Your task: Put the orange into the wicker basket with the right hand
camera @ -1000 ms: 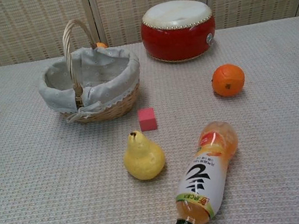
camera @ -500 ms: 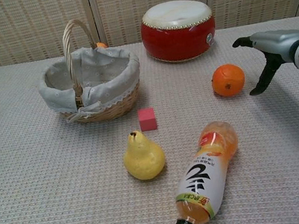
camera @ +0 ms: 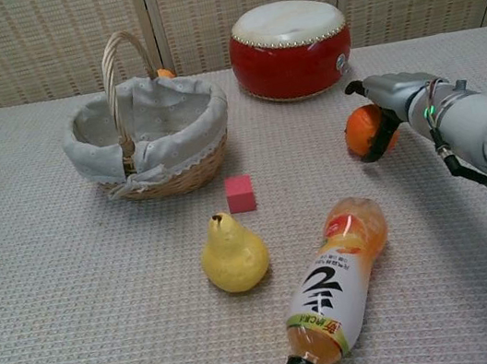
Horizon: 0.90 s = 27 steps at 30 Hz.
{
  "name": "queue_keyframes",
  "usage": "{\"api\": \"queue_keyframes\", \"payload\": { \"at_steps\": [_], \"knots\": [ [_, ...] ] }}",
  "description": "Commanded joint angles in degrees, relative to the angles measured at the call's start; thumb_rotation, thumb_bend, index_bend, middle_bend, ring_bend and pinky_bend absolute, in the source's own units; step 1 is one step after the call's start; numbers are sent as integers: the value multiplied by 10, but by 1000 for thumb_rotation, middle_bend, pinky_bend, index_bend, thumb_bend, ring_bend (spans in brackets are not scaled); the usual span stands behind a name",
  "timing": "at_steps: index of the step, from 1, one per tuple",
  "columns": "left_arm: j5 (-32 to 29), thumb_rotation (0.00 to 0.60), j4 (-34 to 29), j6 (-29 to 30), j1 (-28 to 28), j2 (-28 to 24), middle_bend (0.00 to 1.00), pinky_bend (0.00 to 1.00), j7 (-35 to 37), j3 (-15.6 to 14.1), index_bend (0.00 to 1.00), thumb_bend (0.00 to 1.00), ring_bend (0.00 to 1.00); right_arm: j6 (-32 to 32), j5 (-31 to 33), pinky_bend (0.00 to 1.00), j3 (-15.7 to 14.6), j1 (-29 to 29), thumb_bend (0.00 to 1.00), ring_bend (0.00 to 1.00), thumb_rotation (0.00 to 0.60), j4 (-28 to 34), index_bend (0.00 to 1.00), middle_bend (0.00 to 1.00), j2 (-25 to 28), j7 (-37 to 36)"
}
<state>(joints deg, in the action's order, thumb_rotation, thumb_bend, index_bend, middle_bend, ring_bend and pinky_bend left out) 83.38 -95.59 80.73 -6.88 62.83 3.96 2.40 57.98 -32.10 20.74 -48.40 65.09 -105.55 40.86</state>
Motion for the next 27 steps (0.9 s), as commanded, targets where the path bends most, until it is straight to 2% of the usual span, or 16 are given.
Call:
{"api": "queue_keyframes", "payload": {
  "at_steps": [1,3,7,15,21,27],
  "knots": [
    [0,600,0,1,0,0,0,102,5,0,0,342,0,0,-16,669,1,-10,276,497,600,-22,91,468,-23,-18],
    [3,600,1,4,1,-1,0,102,11,1,0,341,0,5,-21,785,2,-10,293,659,600,-21,105,604,-26,-23],
    [7,600,4,6,2,-1,0,103,19,0,0,341,0,18,-51,843,12,-9,311,728,600,7,126,672,-19,-52],
    [7,600,4,4,0,0,0,102,21,-1,0,341,0,66,-148,845,59,-36,311,728,600,70,170,675,-12,-126],
    [5,600,0,1,0,-2,0,102,22,-1,0,342,0,69,-156,845,95,-97,311,707,600,51,201,675,-42,-102],
    [9,600,-3,-1,0,-4,0,102,26,-5,0,342,0,60,-144,840,123,-162,311,666,600,-9,229,675,-93,-88]
  ]
}}
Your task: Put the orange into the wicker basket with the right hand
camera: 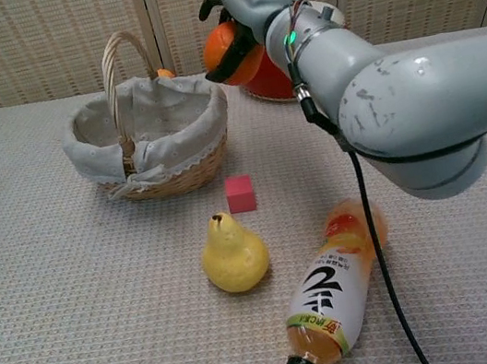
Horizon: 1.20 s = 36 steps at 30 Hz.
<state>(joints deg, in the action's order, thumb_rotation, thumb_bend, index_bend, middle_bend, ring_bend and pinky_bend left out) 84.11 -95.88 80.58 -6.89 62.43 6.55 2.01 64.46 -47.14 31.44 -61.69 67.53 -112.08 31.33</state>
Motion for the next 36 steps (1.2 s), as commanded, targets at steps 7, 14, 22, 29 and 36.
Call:
{"api": "queue_keyframes", "payload": {
  "at_steps": [7,14,22,29,36],
  "knots": [
    [-3,600,-2,1,2,-3,0,102,11,0,0,341,0,-21,5,642,22,-72,308,452,600,-105,338,542,-80,-12],
    [-4,600,-2,1,4,-6,0,102,15,-1,0,341,0,-35,12,111,14,-76,96,0,600,-120,0,1,-92,-8],
    [-4,600,-4,-1,3,-6,0,102,12,-1,0,341,0,-22,6,78,18,-67,69,0,600,-97,0,0,-77,-10],
    [-6,600,-3,0,3,-7,0,103,12,0,0,341,0,16,-17,77,0,-16,69,0,600,26,0,0,-8,1],
    [-5,600,-3,1,4,-6,0,102,3,0,0,340,0,95,-68,78,-110,136,69,0,600,313,0,0,200,64]
  ]
}}
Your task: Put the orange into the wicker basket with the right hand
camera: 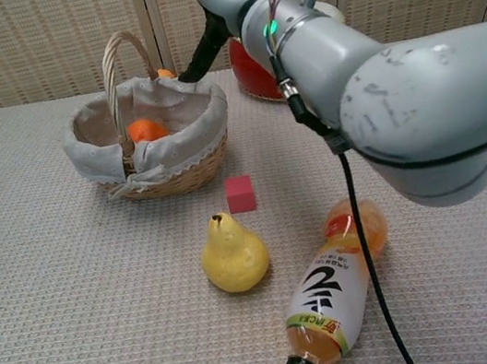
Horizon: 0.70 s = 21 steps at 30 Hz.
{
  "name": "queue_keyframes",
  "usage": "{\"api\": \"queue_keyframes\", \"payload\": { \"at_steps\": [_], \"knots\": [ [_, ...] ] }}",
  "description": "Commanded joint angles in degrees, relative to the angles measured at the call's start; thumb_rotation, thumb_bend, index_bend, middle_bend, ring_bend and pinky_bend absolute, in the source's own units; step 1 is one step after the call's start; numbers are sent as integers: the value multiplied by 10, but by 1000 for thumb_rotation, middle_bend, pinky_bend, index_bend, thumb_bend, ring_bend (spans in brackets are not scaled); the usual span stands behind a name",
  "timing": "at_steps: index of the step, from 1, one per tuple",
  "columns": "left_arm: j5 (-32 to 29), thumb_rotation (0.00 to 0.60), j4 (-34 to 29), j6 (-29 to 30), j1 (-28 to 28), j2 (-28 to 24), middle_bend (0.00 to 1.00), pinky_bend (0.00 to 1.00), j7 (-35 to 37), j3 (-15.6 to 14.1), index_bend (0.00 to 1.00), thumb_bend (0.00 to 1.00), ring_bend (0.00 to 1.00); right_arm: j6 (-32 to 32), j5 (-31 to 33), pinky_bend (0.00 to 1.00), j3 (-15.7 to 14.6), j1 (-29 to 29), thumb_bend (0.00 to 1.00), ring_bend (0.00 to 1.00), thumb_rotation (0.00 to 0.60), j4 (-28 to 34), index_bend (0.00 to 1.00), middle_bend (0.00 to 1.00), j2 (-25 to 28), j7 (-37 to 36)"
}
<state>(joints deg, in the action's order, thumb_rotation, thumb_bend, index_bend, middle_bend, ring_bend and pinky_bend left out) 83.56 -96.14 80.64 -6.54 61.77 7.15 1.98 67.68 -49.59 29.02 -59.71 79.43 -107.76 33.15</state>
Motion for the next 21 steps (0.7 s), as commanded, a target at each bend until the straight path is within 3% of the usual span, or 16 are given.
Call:
{"api": "queue_keyframes", "payload": {
  "at_steps": [1,4,7,10,13,16,21],
  "knots": [
    [0,600,0,0,0,1,0,102,-5,0,0,339,0,72,-53,77,-104,138,69,0,600,227,0,0,188,47],
    [1,600,1,2,-1,4,0,102,-13,1,0,340,0,106,-93,77,-166,210,69,0,600,320,0,0,286,35],
    [2,600,1,4,-1,6,0,102,-20,1,0,340,0,139,-155,73,-240,281,69,0,600,372,0,0,363,4],
    [4,600,4,6,-1,9,0,102,-27,1,0,338,0,173,-233,58,-317,347,69,0,600,371,0,0,410,-32],
    [6,600,6,8,-1,12,0,103,-37,1,0,339,0,205,-296,48,-372,402,69,0,600,335,0,0,424,-74],
    [9,600,8,13,-1,16,0,103,-47,1,0,340,0,234,-339,39,-400,444,69,0,600,283,0,0,418,-105],
    [11,600,9,18,0,21,0,102,-64,1,0,339,0,256,-372,35,-401,482,69,0,600,195,0,0,393,-141]
  ]
}}
